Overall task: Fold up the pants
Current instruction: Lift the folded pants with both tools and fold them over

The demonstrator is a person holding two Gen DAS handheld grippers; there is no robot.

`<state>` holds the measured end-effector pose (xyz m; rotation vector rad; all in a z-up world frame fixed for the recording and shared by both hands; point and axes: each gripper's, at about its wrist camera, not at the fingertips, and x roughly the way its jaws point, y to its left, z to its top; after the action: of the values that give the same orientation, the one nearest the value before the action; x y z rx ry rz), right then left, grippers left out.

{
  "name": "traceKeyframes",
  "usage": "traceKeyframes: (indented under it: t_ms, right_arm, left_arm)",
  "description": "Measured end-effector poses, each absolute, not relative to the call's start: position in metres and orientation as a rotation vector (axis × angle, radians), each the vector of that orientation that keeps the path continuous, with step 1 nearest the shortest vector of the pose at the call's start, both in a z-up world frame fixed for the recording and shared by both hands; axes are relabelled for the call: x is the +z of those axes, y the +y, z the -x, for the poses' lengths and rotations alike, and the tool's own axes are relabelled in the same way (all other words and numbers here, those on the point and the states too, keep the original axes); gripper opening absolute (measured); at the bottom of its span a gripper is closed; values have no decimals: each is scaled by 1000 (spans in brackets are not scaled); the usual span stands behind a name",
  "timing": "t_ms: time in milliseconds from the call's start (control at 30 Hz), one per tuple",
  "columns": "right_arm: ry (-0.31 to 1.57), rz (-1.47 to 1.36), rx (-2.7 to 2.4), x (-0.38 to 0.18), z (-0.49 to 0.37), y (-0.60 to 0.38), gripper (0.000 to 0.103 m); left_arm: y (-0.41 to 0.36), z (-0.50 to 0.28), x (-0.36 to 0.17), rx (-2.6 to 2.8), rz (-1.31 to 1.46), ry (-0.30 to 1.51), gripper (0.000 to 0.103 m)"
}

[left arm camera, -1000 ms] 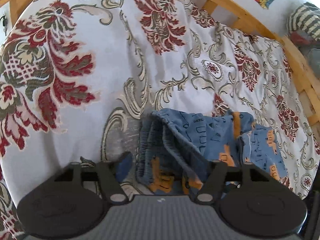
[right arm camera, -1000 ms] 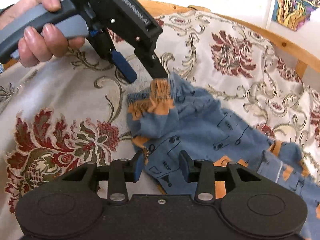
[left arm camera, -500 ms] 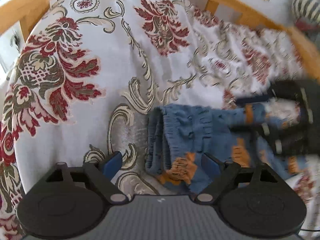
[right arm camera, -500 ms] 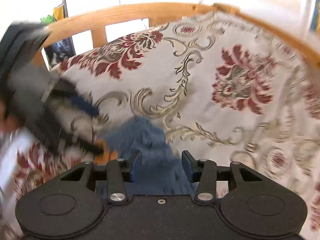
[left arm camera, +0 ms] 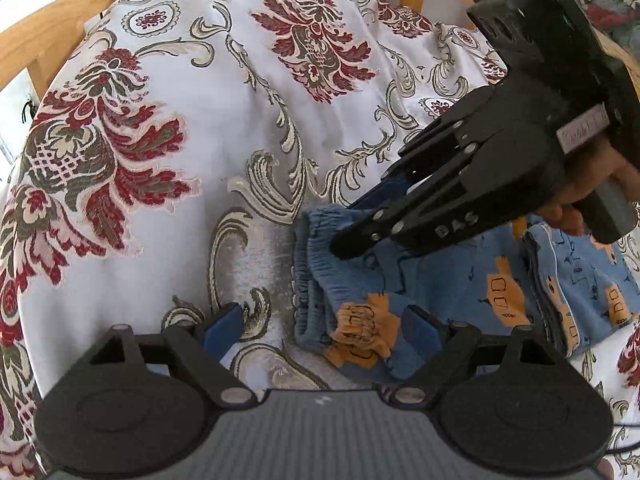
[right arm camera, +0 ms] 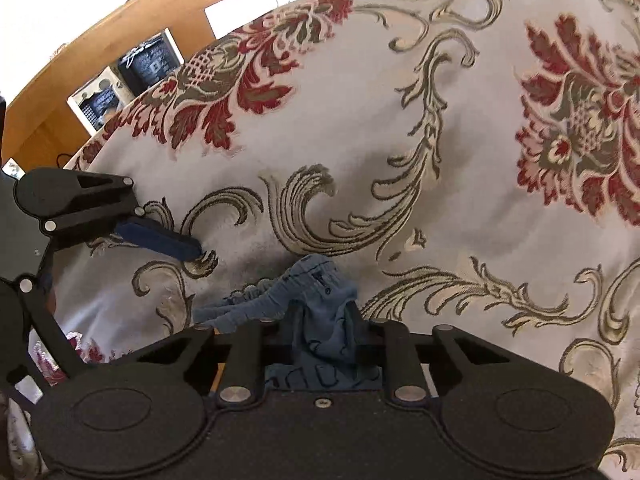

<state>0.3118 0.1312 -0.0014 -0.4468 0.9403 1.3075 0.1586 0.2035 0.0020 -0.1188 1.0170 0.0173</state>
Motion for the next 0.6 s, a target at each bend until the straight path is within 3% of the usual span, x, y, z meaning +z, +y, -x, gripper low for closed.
traceKeyframes:
  t_ms: [167, 300, 600]
  right_arm:
    - [772, 264, 1380, 31, -301, 96, 13]
    - [739, 203, 1405, 40, -305, 82, 13]
    - [688, 153, 1453, 55, -306, 65, 13]
  left_arm:
    - [205, -152, 9, 22, 147, 986, 85]
    - [217, -134, 18, -2, 234, 887, 85]
    - [226, -140, 15, -91, 253, 803, 95]
